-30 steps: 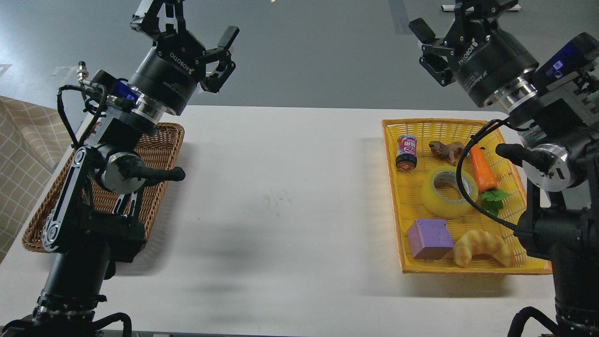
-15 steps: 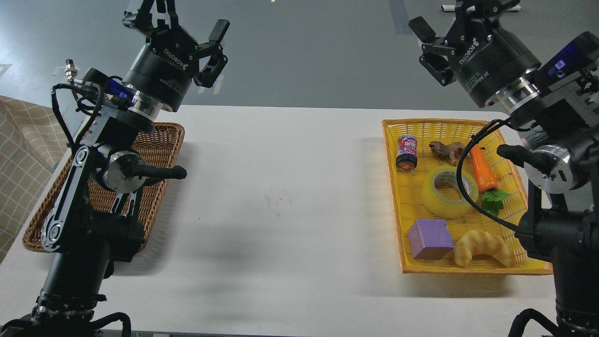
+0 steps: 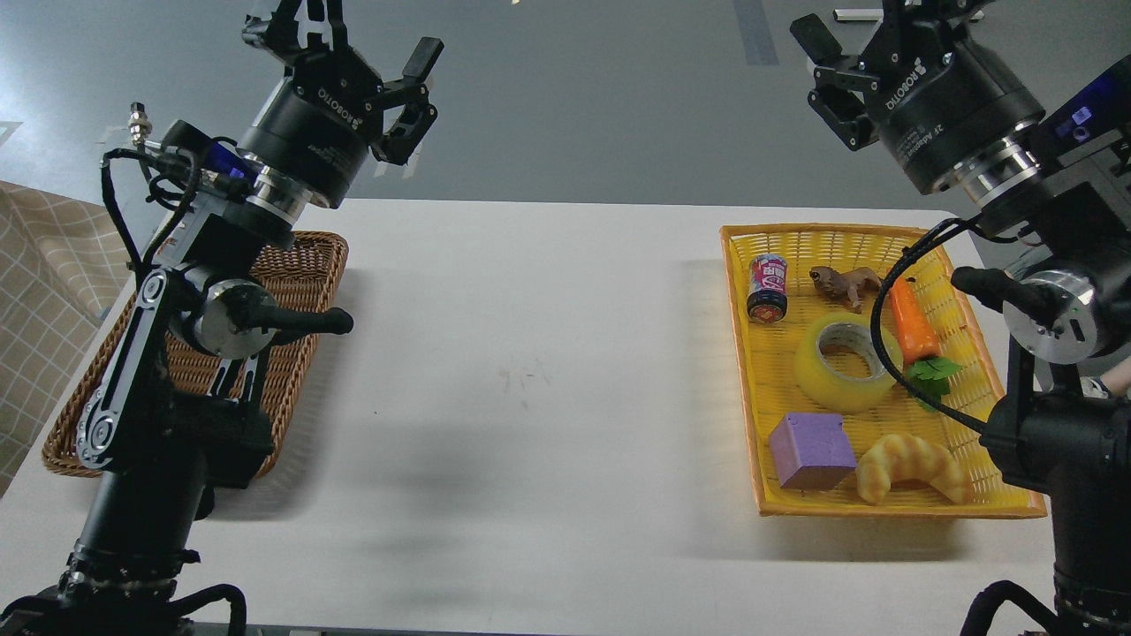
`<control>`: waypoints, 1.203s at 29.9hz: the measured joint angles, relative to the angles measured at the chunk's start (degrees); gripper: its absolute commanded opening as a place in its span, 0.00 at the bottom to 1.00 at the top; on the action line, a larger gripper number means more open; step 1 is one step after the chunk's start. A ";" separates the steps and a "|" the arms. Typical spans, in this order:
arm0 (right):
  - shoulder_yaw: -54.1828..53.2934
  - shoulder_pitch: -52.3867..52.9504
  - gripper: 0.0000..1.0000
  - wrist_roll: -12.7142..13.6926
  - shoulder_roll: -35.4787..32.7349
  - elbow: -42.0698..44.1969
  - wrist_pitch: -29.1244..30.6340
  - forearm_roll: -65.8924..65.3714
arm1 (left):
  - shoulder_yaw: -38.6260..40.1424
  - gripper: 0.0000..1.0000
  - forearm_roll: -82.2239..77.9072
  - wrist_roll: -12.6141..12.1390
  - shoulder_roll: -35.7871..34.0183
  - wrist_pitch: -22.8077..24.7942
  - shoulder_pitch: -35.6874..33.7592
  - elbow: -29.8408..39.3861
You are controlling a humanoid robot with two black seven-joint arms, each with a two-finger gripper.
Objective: Place and transfer tape with both arms
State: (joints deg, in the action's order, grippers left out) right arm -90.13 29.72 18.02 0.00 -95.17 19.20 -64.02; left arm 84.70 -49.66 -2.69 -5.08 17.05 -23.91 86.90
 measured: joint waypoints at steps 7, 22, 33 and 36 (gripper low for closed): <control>-0.12 -0.15 1.00 -0.05 0.00 0.35 -0.34 -1.16 | 0.02 0.98 -0.06 -0.38 0.02 -0.07 0.33 -0.06; 0.41 0.39 0.99 -0.09 0.00 -0.05 -2.26 -3.89 | 0.12 0.98 -0.11 -0.38 0.34 -0.15 0.55 0.44; 0.37 0.47 0.99 -0.09 0.00 -0.50 -3.96 -4.20 | 0.12 0.98 -0.09 -0.38 1.23 -0.84 0.08 0.91; 0.58 0.84 0.99 -0.09 0.00 -0.51 -3.92 -6.10 | 0.10 0.98 -0.05 -0.48 1.34 -1.08 0.04 0.91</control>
State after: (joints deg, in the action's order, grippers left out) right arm -89.55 30.56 17.93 0.00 -95.68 15.27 -70.13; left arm 84.80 -49.71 -3.18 -3.74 15.97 -23.87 87.81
